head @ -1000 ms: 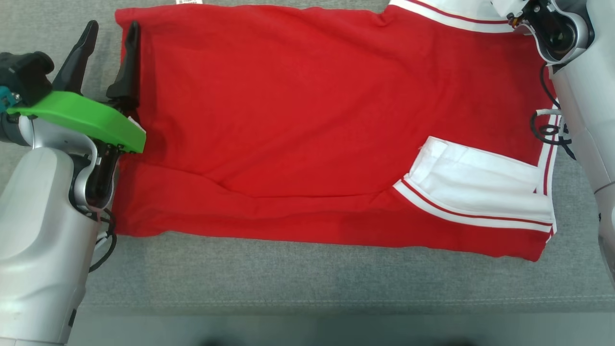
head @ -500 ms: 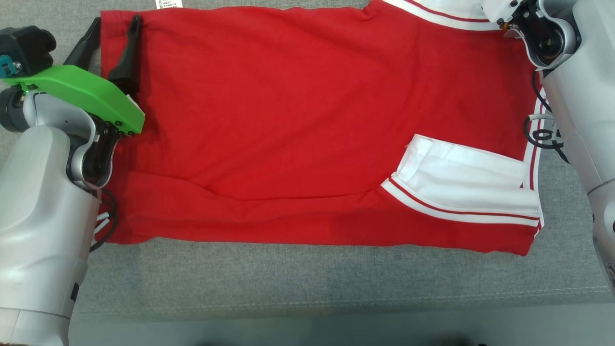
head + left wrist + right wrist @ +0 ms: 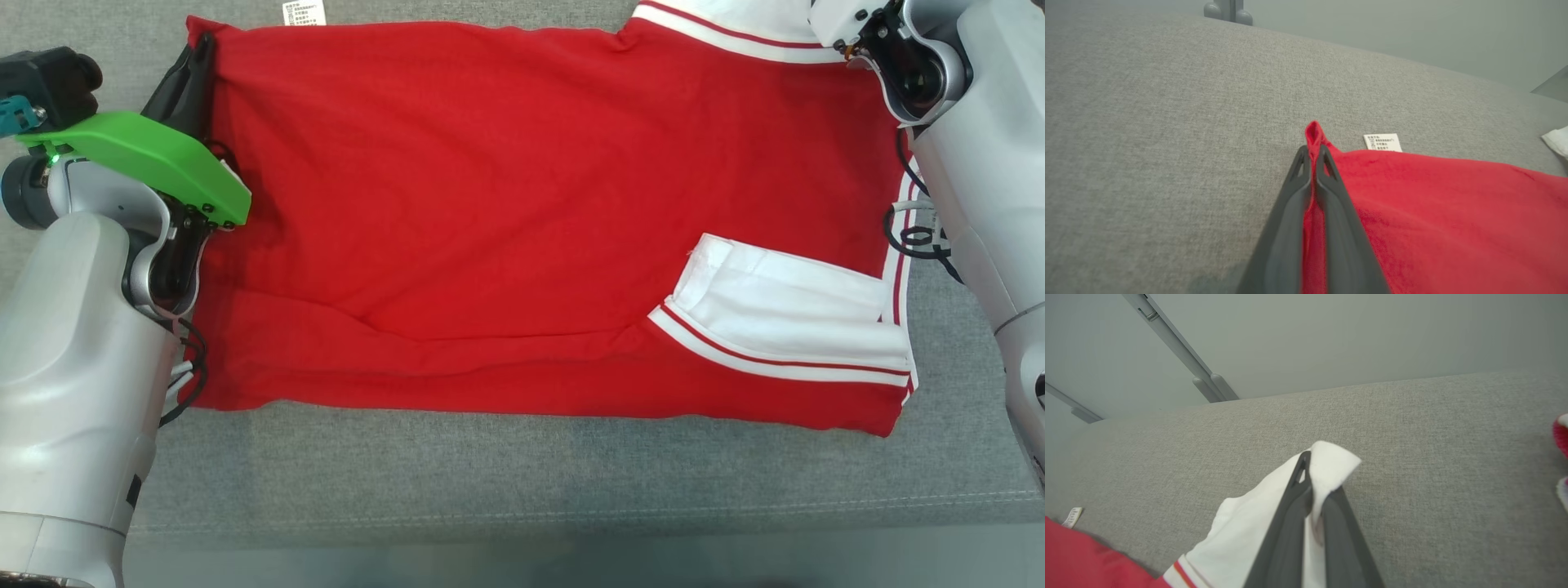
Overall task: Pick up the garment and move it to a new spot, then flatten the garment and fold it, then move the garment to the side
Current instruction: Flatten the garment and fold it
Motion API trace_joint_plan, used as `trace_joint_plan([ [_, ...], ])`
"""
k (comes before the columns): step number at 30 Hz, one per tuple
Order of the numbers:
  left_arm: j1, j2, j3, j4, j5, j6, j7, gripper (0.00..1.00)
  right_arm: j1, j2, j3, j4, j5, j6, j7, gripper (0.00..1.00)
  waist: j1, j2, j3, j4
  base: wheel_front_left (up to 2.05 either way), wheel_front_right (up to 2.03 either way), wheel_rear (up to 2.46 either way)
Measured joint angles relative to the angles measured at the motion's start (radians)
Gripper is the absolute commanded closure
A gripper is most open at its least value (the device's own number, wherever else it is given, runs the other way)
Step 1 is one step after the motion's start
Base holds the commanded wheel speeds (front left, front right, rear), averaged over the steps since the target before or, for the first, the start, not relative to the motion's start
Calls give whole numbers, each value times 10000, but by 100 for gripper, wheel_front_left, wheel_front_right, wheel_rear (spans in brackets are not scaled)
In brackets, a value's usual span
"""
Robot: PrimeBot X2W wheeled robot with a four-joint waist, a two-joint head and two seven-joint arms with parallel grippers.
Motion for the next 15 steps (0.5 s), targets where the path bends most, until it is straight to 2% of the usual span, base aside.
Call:
trace_joint_plan([
  [10,64,121,-489,-491,-286,-8,-869,100,336,-104,418,-50,163,2,-993,100,0,0,-569,43,0,0,0],
  [15,720,347,-865,-777,-416,-8,-1191,100,838,-318,700,-284,161,2,-1864,100,0,0,-918,17,0,0,0],
])
